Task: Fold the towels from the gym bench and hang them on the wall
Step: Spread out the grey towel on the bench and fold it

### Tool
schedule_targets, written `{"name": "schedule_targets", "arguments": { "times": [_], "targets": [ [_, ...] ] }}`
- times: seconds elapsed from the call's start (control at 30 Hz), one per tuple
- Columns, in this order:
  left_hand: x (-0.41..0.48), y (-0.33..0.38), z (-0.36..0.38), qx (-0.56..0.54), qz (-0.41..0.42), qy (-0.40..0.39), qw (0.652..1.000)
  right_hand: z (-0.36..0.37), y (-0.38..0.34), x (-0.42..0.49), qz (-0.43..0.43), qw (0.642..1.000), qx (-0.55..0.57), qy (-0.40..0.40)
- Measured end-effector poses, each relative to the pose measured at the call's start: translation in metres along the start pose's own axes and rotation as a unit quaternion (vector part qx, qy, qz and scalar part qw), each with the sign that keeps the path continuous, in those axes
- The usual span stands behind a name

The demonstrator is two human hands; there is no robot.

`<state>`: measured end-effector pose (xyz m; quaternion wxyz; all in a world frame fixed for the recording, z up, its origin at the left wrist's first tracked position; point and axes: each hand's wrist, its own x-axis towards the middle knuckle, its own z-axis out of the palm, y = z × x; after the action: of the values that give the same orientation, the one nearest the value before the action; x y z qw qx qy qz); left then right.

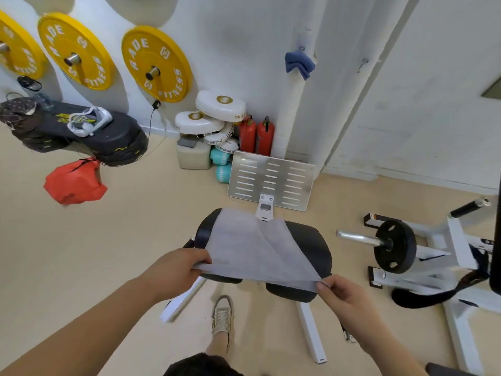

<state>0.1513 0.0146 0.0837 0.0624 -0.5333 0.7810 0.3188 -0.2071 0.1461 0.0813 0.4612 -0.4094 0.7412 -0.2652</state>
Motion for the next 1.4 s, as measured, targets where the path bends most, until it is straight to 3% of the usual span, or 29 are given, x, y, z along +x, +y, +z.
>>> {"name": "schedule_targets", "arguments": {
  "times": [0.4, 0.6, 0.8, 0.9, 1.1, 1.27, 1.4],
  "targets": [
    [-0.054, 0.004, 0.002, -0.153, -0.043, -0.049, 0.986, -0.006, 0.026, -0.044, -0.012, 0.997, -0.027, -0.069],
    [-0.002, 0.004, -0.002, -0.218, -0.054, 0.004, 0.975, -0.001, 0.020, 0.007, -0.009, 1.000, 0.013, 0.013],
    [0.109, -0.013, -0.020, -0.246, -0.077, 0.055, 0.965, 0.004, -0.019, 0.105, 0.032, 0.996, 0.050, 0.072],
    [0.170, -0.027, -0.024, -0.227, -0.095, 0.059, 0.967, 0.007, -0.038, 0.157, 0.049, 0.996, 0.037, 0.067],
    [0.258, -0.049, -0.010, -0.165, -0.108, -0.045, 0.979, 0.025, -0.044, 0.245, 0.095, 0.995, -0.031, 0.012],
    [0.301, -0.060, 0.006, -0.093, -0.123, -0.078, 0.985, 0.042, -0.040, 0.293, 0.107, 0.990, -0.089, -0.027],
    [0.325, -0.068, 0.019, -0.058, -0.153, -0.092, 0.982, 0.043, -0.027, 0.328, 0.142, 0.979, -0.144, -0.006]
  ]
}}
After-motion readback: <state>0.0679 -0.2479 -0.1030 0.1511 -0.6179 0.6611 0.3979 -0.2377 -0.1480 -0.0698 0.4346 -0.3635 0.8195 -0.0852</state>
